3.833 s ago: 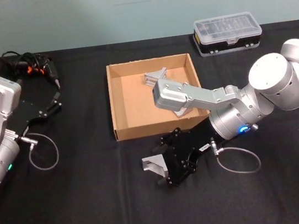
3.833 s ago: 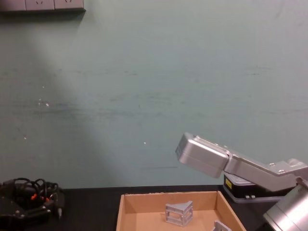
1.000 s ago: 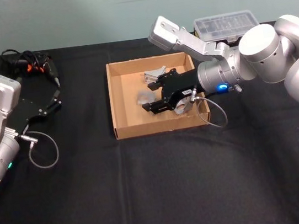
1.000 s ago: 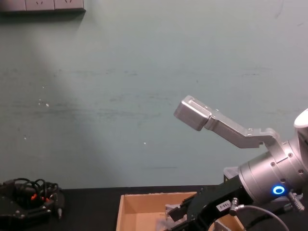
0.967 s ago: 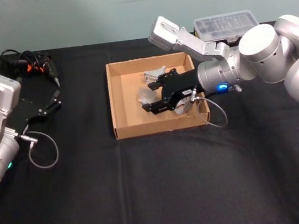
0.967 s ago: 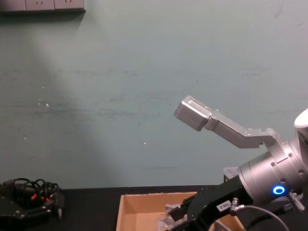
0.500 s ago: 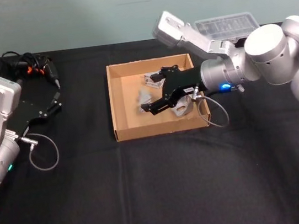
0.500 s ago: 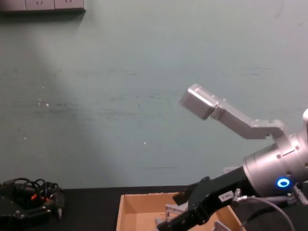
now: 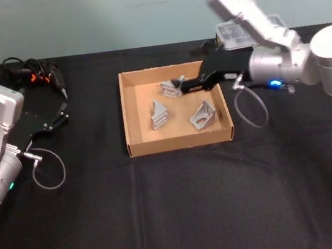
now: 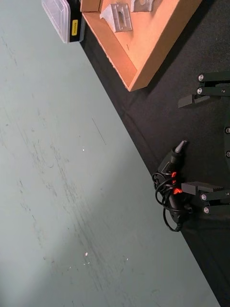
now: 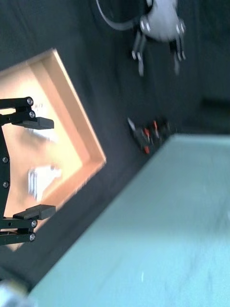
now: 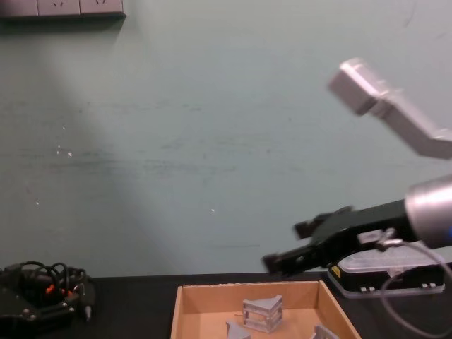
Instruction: Use one hand to pick up the angle iron from the table and place it into the box.
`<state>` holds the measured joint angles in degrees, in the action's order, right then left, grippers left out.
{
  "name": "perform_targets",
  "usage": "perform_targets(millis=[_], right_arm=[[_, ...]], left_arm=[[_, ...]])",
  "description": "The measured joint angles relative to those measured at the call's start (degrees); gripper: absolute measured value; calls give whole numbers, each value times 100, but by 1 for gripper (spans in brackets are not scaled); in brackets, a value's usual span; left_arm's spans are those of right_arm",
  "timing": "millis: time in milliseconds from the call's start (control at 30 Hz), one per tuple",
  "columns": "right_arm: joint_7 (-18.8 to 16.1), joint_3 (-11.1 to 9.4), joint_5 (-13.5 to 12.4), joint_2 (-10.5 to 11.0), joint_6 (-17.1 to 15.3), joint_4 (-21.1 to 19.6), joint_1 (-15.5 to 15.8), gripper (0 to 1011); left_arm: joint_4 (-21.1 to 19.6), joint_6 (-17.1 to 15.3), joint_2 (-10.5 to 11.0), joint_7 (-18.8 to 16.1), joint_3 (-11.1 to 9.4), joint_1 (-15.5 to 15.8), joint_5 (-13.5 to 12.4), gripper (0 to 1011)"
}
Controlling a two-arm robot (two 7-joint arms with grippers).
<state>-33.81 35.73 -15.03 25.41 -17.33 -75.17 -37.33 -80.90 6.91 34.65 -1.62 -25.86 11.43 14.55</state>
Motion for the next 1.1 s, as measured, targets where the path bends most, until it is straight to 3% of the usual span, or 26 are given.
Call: perform_targets(millis=[100, 200, 233, 367, 567, 733, 1100], right_arm=[[582, -432, -64, 184, -22, -449, 466, 1000], [903, -687, -102, 271, -46, -648, 746, 1000], [1128, -878, -135, 319, -59, -769, 956, 1000], [1625, -1300, -190, 388, -90, -1001, 1433, 1000], [2103, -1776, -264, 401, -139, -1197, 1997, 1000], [2252, -1946, -268, 366, -160, -1218, 2217, 1000], [2240, -1912, -264, 372, -158, -1220, 2175, 1000]], left_arm=[[0, 0, 0, 0, 0, 0, 0, 1000], [0, 0, 0, 0, 0, 0, 0, 1000], [0, 0, 0, 0, 0, 0, 0, 1000], [0, 0, 0, 0, -1, 0, 0, 1000], [0, 0, 0, 0, 0, 0, 0, 1000], [0, 0, 0, 0, 0, 0, 0, 1000], [0, 0, 0, 0, 0, 0, 0, 1000]])
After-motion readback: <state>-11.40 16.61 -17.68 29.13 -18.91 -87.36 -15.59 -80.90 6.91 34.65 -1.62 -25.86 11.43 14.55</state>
